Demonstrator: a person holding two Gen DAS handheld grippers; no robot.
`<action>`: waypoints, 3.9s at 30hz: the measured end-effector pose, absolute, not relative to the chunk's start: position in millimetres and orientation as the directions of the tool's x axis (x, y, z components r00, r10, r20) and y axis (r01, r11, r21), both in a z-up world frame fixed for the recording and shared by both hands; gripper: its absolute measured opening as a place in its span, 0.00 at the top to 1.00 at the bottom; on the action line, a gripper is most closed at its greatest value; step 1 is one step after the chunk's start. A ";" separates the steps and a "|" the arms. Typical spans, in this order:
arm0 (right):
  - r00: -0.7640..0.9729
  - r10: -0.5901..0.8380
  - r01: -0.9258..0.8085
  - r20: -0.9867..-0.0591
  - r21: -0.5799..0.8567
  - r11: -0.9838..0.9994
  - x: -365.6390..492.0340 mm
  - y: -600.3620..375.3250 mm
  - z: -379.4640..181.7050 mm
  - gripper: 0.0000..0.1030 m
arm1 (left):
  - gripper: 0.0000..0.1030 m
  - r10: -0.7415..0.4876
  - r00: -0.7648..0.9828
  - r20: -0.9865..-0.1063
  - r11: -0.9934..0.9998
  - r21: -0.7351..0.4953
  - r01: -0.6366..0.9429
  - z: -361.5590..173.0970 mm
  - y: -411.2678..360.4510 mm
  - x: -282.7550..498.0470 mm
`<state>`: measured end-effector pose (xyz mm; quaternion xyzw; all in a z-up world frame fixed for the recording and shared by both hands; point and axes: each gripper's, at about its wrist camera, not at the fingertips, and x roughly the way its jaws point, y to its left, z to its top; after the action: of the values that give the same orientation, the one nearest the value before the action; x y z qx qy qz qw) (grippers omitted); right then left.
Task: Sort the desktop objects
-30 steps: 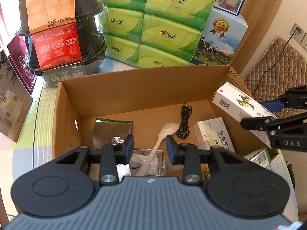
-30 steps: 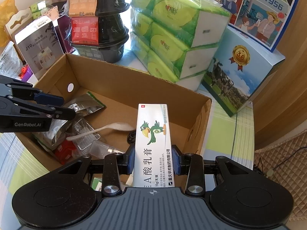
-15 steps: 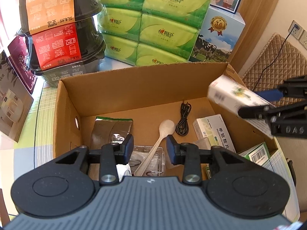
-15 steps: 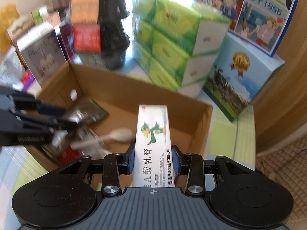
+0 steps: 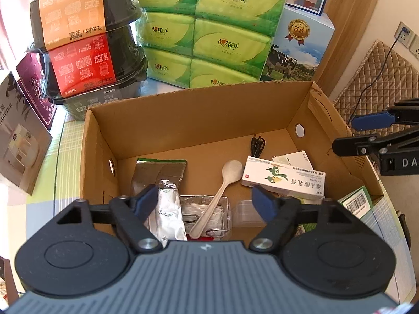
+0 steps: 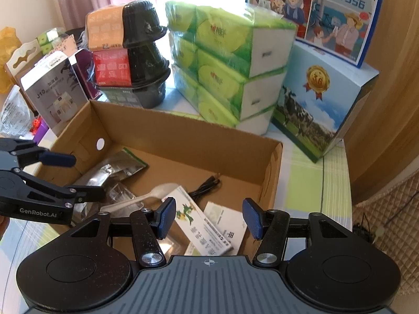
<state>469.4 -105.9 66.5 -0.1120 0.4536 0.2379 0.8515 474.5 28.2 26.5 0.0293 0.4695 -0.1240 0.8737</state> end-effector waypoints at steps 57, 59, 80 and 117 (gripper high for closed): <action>0.433 0.301 -0.517 -0.850 0.039 0.855 389.2 -109.5 120.3 0.02 | 0.01 -0.021 0.565 -0.825 0.990 0.061 0.126 88.4 39.0 386.0; 0.436 0.304 -0.518 -0.847 0.040 0.854 384.8 -109.3 125.0 0.02 | 0.01 -0.024 0.570 -0.821 0.991 0.057 0.123 93.5 38.8 380.7; 0.486 0.309 -0.515 -0.817 0.018 0.857 301.4 -119.1 150.8 0.02 | 0.01 0.013 0.653 -0.757 0.996 0.064 0.055 121.8 40.0 293.7; 0.626 0.344 -0.427 -0.700 0.062 0.902 121.8 -172.7 171.3 0.02 | 0.01 0.059 0.762 -0.645 0.998 0.029 -0.052 157.3 24.0 117.2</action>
<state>121.8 -172.7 171.3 -0.0550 0.3759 0.2141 0.8999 117.2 24.0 157.3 0.0047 0.3436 0.0296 0.9386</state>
